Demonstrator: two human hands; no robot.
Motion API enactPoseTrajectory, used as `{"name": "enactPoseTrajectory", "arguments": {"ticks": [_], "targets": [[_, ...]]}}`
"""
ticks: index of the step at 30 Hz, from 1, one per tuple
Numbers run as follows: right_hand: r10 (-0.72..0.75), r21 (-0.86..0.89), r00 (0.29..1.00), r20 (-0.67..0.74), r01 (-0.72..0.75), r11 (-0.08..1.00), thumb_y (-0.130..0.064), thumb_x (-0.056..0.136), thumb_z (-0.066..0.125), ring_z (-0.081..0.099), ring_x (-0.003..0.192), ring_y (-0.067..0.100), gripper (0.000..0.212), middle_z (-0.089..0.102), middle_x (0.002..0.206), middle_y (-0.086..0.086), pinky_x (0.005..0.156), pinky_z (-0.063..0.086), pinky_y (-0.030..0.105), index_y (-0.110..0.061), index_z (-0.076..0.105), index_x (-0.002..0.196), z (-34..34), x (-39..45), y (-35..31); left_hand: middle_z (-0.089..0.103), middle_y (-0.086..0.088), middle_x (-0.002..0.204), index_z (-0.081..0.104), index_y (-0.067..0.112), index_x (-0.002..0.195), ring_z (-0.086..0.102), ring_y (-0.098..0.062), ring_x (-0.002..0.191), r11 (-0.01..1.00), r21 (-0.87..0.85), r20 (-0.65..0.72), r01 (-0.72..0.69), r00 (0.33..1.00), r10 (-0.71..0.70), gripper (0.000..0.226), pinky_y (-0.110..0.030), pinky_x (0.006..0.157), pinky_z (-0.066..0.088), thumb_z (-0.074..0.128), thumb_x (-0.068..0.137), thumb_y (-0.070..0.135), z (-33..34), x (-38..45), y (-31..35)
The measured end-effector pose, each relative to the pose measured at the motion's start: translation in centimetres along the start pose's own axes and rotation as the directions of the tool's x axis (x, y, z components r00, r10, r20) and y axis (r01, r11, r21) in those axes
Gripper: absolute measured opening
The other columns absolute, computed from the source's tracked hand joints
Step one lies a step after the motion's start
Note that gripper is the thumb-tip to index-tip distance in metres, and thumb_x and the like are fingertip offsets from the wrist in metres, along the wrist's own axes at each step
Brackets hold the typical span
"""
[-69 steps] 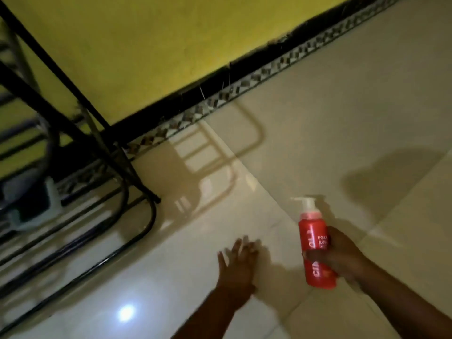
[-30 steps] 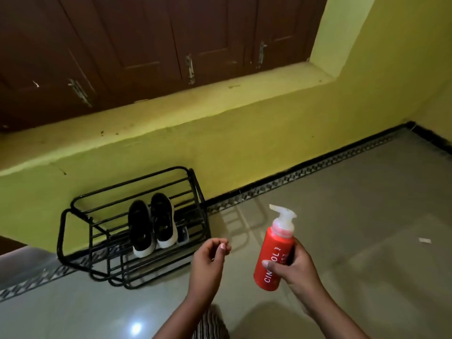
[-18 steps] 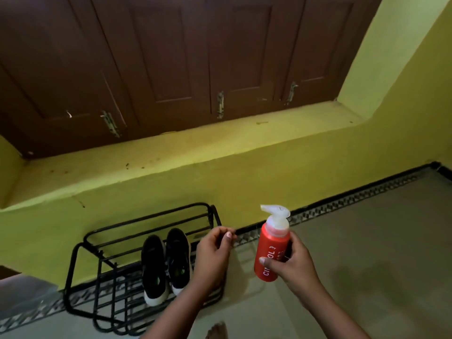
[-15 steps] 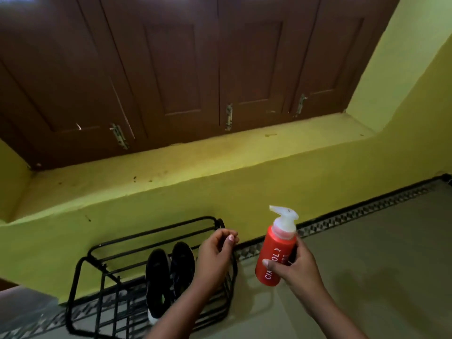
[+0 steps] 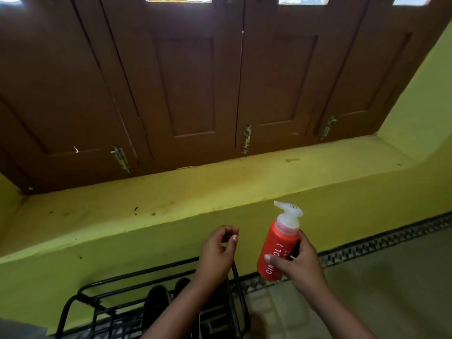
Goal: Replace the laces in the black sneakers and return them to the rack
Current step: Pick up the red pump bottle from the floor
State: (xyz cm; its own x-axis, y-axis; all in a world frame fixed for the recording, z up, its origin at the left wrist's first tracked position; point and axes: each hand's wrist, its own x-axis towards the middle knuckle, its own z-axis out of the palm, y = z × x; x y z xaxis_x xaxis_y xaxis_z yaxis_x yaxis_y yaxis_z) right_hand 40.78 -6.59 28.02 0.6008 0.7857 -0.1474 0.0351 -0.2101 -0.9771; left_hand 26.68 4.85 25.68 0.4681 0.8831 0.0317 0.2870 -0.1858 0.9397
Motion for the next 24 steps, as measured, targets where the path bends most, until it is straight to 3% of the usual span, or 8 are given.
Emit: {"name": "enactPoseTrajectory", "arguments": {"ticks": [2,5,8,12,16,20,24], "targets": [[0.0,-0.018,1.0,0.027,0.001,1.0,0.001,0.064,0.082,0.062,0.095,0.01,0.064,0.065,0.104,-0.004,0.073,0.047,0.023,-0.025,0.051,0.114,0.2,2.7,-0.3,0.063,0.01,0.109,0.061,0.026,0.107,0.058,0.0,0.101,0.997,0.081,-0.001,-0.017,1.0,0.017,0.016,-0.015,0.076,0.048,0.056,0.094,0.018,0.6,2.1,-0.7],[-0.001,-0.054,0.998,0.065,0.004,0.999,-0.002,0.064,0.083,0.062,0.096,0.01,0.063,0.064,0.104,-0.006,0.077,0.048,0.026,-0.027,0.05,0.112,0.3,8.1,-0.4,0.056,0.002,0.129,0.055,0.017,0.128,0.052,-0.01,0.119,0.961,0.274,0.089,-0.022,0.996,-0.003,0.034,-0.021,0.093,0.041,0.053,0.095,0.026,2.1,6.1,-1.6],[-0.009,-0.093,0.996,0.088,0.017,0.995,-0.004,0.064,0.083,0.061,0.094,0.009,0.063,0.063,0.103,-0.008,0.08,0.048,0.028,-0.027,0.049,0.112,0.6,13.3,-0.6,0.04,-0.003,0.146,0.038,0.016,0.142,0.037,-0.016,0.134,0.872,0.485,0.214,-0.069,0.976,-0.042,0.05,-0.02,0.107,0.028,0.049,0.096,0.032,3.7,9.8,-2.3],[-0.01,-0.076,0.994,0.105,0.018,0.997,-0.001,0.067,0.08,0.059,0.093,0.007,0.063,0.06,0.104,-0.01,0.078,0.046,0.025,-0.026,0.047,0.114,1.1,19.2,-0.5,0.013,-0.002,0.159,0.018,0.018,0.15,0.014,-0.019,0.145,0.709,0.692,0.305,-0.134,0.945,-0.119,0.062,-0.034,0.117,0.018,0.043,0.097,0.037,5.4,13.6,-3.7],[-0.003,-0.112,0.99,0.141,0.019,0.994,0.0,0.067,0.079,0.058,0.101,0.018,0.065,0.06,0.11,-0.002,0.085,0.047,0.032,-0.026,0.045,0.116,1.3,24.8,0.2,-0.003,-0.003,0.16,0.003,0.014,0.152,-0.002,-0.019,0.147,0.602,0.777,0.361,-0.186,0.915,-0.182,0.067,-0.037,0.119,0.001,0.038,0.099,0.035,6.6,17.0,-4.5],[-0.004,-0.16,0.975,0.221,0.041,0.986,0.0,0.068,0.078,0.054,0.103,0.017,0.067,0.056,0.112,-0.002,0.085,0.043,0.029,-0.027,0.041,0.118,1.3,28.6,0.3,-0.013,-0.001,0.159,-0.004,0.017,0.151,-0.011,-0.019,0.146,0.503,0.798,0.485,-0.333,0.85,-0.207,0.072,-0.038,0.116,-0.009,0.039,0.097,0.037,7.1,19.1,-5.6],[-0.023,-0.16,0.969,0.246,0.064,0.985,0.0,0.069,0.078,0.054,0.105,0.019,0.069,0.057,0.115,-0.002,0.084,0.043,0.028,-0.028,0.041,0.121,1.5,30.8,0.7,-0.018,0.004,0.157,-0.008,0.021,0.151,-0.014,-0.016,0.145,0.491,0.79,0.512,-0.368,0.836,-0.196,0.074,-0.034,0.113,-0.013,0.04,0.096,0.034,7.4,19.8,-6.2]]}}
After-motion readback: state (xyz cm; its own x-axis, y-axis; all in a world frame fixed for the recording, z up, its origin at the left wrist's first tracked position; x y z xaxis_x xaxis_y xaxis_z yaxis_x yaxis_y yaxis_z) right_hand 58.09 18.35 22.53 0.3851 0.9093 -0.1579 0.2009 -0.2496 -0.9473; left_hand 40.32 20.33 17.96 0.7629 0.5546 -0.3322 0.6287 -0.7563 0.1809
